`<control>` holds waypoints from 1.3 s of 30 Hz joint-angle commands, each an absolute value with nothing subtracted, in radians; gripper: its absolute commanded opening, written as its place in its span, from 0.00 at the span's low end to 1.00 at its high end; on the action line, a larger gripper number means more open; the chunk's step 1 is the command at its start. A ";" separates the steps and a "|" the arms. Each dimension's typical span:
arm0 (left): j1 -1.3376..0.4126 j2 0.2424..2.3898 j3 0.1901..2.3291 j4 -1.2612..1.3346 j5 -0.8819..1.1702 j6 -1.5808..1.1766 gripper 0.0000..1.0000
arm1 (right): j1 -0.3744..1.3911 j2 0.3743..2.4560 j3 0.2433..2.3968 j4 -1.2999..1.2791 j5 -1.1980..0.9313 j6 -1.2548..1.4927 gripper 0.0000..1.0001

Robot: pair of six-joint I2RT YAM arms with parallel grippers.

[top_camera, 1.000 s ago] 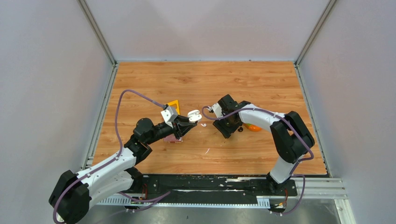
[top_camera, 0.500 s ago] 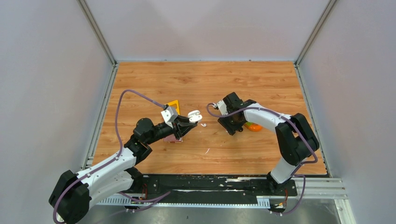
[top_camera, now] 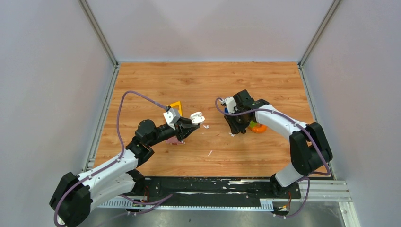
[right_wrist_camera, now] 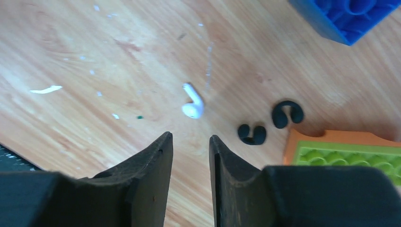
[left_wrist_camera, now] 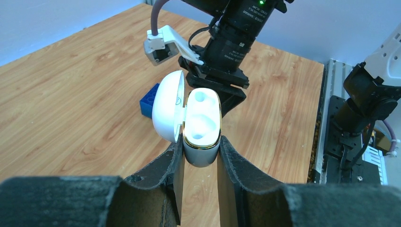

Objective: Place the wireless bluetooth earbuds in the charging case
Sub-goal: Pick up the left earbud from the center of the board.

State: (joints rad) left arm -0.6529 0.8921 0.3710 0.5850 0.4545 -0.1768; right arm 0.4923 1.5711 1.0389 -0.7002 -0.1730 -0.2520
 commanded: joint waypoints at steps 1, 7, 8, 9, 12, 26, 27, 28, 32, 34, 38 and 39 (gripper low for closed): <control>-0.650 0.901 0.388 0.613 0.462 -0.173 0.00 | 0.494 1.587 1.062 -0.711 -0.309 -0.148 0.33; -0.650 0.902 0.388 0.600 0.456 -0.163 0.00 | 0.491 1.682 1.111 -0.713 -0.179 -0.045 0.36; -0.649 0.903 0.389 0.600 0.456 -0.161 0.00 | 0.486 1.691 1.116 -0.717 -0.187 -0.039 0.36; -0.650 0.905 0.390 0.600 0.455 -0.161 0.00 | 0.484 1.697 1.119 -0.717 -0.190 -0.033 0.35; -0.650 0.912 0.392 0.599 0.460 -0.161 0.00 | 0.485 1.716 1.124 -0.717 -0.192 -0.026 0.35; -0.650 0.905 0.394 0.588 0.463 -0.155 0.00 | 0.484 1.811 1.153 -0.712 -0.146 -0.011 0.28; -0.649 0.904 0.394 0.588 0.462 -0.154 0.00 | 0.486 1.817 1.156 -0.713 -0.142 -0.014 0.28; -0.649 0.905 0.395 0.588 0.462 -0.153 0.00 | 0.485 1.820 1.158 -0.712 -0.135 -0.019 0.28; -0.650 0.904 0.396 0.586 0.464 -0.155 0.00 | 0.484 1.810 1.144 -0.712 -0.121 -0.032 0.29; -0.649 0.906 0.396 0.586 0.466 -0.155 0.00 | 0.485 1.795 1.132 -0.710 -0.105 -0.037 0.32; -0.649 0.907 0.398 0.587 0.468 -0.156 0.00 | 0.485 1.769 1.108 -0.707 -0.036 -0.043 0.31; -0.650 0.908 0.399 0.587 0.468 -0.156 0.00 | 0.484 1.764 1.103 -0.706 -0.028 -0.047 0.31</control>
State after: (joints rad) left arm -0.6529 0.9127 0.3710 0.5571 0.4576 -0.1730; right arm 0.4896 1.7901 1.1316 -0.7246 -0.1329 -0.0288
